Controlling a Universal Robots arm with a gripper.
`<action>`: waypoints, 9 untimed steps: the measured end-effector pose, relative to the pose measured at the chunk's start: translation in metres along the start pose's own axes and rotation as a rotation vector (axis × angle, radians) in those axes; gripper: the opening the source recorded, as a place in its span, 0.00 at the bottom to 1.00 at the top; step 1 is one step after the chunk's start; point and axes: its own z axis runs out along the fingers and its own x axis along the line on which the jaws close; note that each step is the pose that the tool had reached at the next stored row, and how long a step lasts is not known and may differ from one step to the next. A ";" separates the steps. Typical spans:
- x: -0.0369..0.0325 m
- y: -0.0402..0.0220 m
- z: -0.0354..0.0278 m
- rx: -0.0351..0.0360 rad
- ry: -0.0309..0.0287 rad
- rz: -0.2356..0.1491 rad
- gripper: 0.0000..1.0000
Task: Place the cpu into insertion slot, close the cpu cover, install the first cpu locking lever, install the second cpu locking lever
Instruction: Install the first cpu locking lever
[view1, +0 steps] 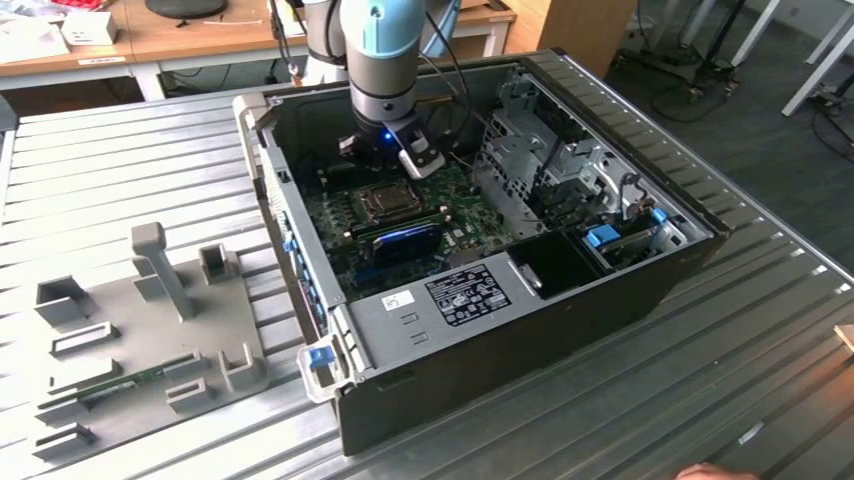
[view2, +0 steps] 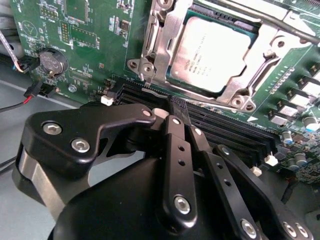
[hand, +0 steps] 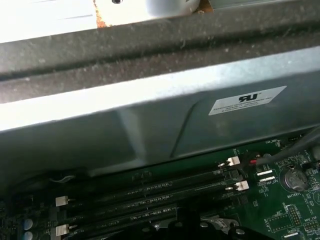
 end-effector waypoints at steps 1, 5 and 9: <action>0.0000 0.0001 0.0000 0.0001 0.0000 0.000 0.11; 0.0003 0.0011 0.0003 0.0001 -0.0002 0.000 0.11; 0.0005 0.0016 0.0005 0.0018 -0.0067 0.020 0.11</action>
